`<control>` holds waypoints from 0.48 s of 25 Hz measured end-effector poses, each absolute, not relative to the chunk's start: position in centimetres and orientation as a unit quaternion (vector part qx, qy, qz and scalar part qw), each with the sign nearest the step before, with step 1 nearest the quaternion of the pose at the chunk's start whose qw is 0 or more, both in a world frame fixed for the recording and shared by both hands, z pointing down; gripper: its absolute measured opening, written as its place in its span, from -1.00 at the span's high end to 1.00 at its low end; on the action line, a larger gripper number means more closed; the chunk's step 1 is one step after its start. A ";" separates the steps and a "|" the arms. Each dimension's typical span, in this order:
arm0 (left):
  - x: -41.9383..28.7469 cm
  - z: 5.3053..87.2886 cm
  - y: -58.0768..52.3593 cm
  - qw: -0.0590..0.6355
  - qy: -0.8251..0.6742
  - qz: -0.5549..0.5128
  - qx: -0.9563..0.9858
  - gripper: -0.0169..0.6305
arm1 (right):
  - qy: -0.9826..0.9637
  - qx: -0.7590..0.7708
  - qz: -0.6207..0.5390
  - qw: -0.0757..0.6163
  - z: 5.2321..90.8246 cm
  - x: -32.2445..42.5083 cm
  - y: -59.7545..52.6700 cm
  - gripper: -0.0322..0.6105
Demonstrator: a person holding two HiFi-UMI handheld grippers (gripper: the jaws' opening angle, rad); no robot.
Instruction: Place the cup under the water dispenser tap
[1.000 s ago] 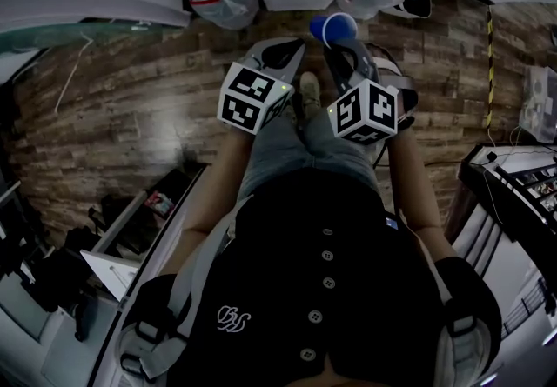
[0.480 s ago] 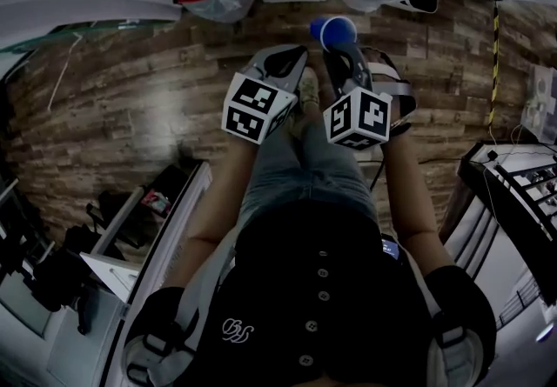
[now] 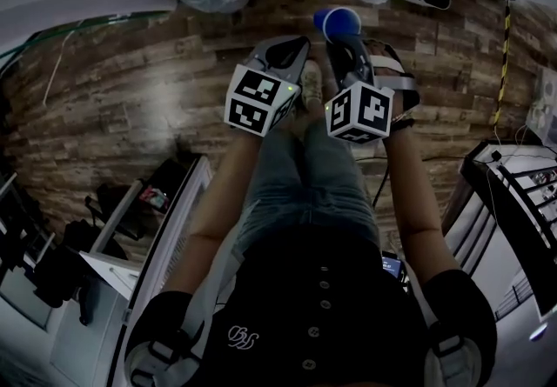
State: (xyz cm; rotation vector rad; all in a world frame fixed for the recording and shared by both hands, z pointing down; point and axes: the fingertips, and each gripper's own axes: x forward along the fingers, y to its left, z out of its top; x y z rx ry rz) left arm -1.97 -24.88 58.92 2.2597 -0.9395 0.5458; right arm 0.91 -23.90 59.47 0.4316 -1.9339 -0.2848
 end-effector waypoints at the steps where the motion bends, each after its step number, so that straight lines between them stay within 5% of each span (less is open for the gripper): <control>1: -1.9 59.3 -24.9 0.311 -0.356 0.207 0.856 0.95 | -0.813 0.181 -0.120 0.540 60.0 0.8 -24.1 0.83; 12: -2.6 64.2 -26.6 0.314 -0.380 0.211 0.844 0.95 | -0.814 0.160 -0.110 0.547 66.1 0.8 -24.4 0.82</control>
